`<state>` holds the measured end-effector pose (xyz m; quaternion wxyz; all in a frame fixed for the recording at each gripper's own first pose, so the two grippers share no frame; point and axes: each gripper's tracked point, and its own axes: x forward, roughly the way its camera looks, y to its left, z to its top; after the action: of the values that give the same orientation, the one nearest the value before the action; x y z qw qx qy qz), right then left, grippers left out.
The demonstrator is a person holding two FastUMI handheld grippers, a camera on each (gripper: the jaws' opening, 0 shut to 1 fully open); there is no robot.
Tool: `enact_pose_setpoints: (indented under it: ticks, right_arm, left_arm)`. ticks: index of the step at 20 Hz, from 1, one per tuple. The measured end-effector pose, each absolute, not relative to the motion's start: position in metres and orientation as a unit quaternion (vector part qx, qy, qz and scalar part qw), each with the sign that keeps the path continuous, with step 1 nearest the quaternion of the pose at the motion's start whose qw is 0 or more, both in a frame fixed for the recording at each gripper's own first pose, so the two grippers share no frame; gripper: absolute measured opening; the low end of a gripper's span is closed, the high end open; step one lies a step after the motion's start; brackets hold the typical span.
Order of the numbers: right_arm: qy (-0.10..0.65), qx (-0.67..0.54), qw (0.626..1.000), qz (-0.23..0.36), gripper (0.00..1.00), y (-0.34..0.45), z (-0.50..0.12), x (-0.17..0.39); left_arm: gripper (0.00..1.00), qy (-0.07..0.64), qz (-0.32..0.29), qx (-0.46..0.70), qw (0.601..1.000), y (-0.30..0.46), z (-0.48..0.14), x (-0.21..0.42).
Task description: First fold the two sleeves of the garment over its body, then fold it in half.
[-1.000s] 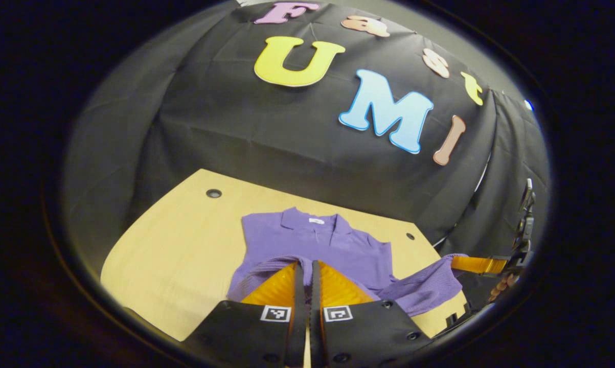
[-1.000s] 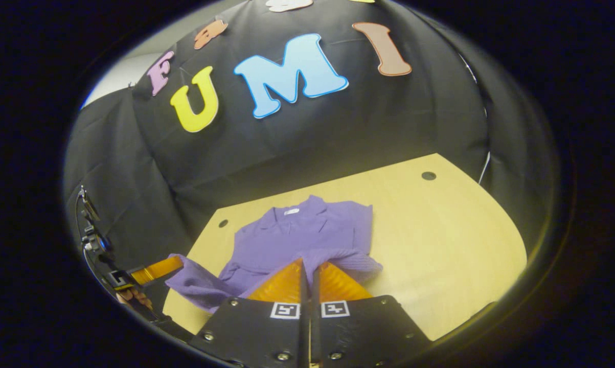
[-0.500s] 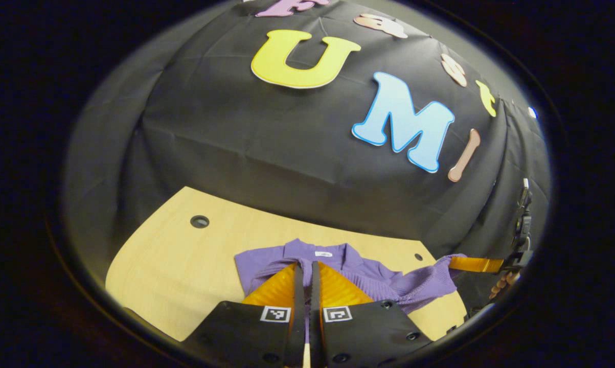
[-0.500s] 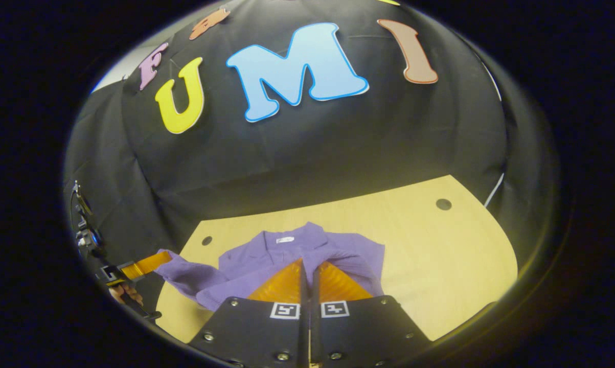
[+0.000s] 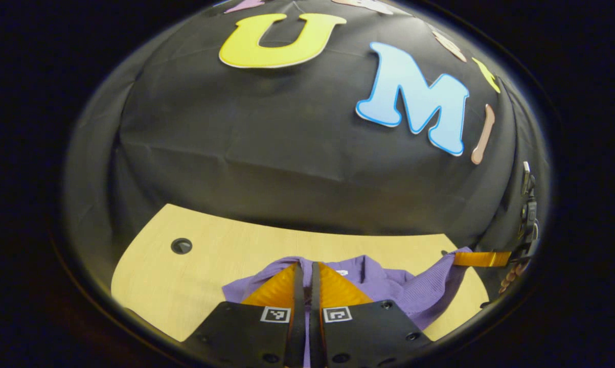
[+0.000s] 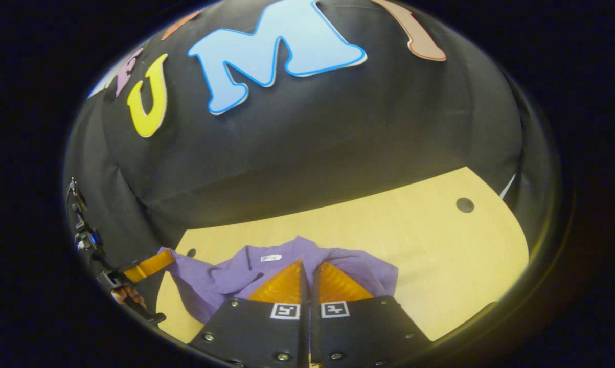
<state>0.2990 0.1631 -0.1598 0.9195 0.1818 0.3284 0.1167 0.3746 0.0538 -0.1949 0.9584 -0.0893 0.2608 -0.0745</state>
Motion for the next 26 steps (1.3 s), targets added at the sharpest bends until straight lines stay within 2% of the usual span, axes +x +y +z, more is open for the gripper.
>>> enact_pose_setpoints:
  ticks: [6,10,15,16,17,18,20,21,22,23,24,25,26]
  right_arm:
    - [0.353,0.171,0.915,0.091,0.01,0.154,-0.205,0.326]
    - [0.364,0.156,0.914,0.083,0.06,0.155,-0.225,0.331]
    - [0.365,0.138,0.917,0.087,0.09,0.159,-0.228,0.331]
    - [0.364,0.134,0.918,0.087,0.11,0.158,-0.226,0.330]
    - [0.362,0.125,0.920,0.085,0.12,0.154,-0.224,0.329]
    - [0.358,0.119,0.922,0.088,0.13,0.153,-0.220,0.327]
    - [0.351,0.102,0.926,0.092,0.25,0.152,-0.212,0.322]
    - [0.346,0.095,0.929,0.096,0.24,0.152,-0.206,0.320]
    - [0.340,0.082,0.932,0.099,0.35,0.150,-0.200,0.316]
    - [0.335,0.077,0.933,0.107,0.35,0.152,-0.194,0.312]
    - [0.329,0.068,0.936,0.111,0.49,0.151,-0.186,0.308]
    - [0.319,0.060,0.939,0.114,0.47,0.150,-0.177,0.304]
    - [0.311,0.056,0.941,0.121,0.53,0.153,-0.168,0.300]
  left_arm:
    - [0.09,0.273,-0.033,-0.065,0.959,0.061,-0.235,0.396]
    - [0.09,0.283,-0.010,-0.068,0.957,0.072,-0.258,0.401]
    - [0.12,0.297,0.005,-0.074,0.952,0.073,-0.269,0.398]
    - [0.14,0.297,0.006,-0.075,0.952,0.072,-0.267,0.398]
    - [0.22,0.298,0.005,-0.078,0.951,0.070,-0.267,0.395]
    - [0.23,0.298,0.004,-0.075,0.952,0.069,-0.264,0.393]
    - [0.24,0.295,0.002,-0.069,0.953,0.068,-0.260,0.389]
    - [0.24,0.293,0.003,-0.064,0.954,0.067,-0.255,0.388]
    - [0.25,0.290,0.007,-0.059,0.955,0.069,-0.251,0.385]
    - [0.25,0.288,-0.001,-0.064,0.956,0.064,-0.247,0.383]
    - [0.44,0.284,-0.002,-0.063,0.957,0.061,-0.241,0.380]
    - [0.54,0.278,-0.003,-0.060,0.959,0.059,-0.234,0.377]
    - [0.63,0.271,-0.005,-0.057,0.961,0.058,-0.227,0.374]
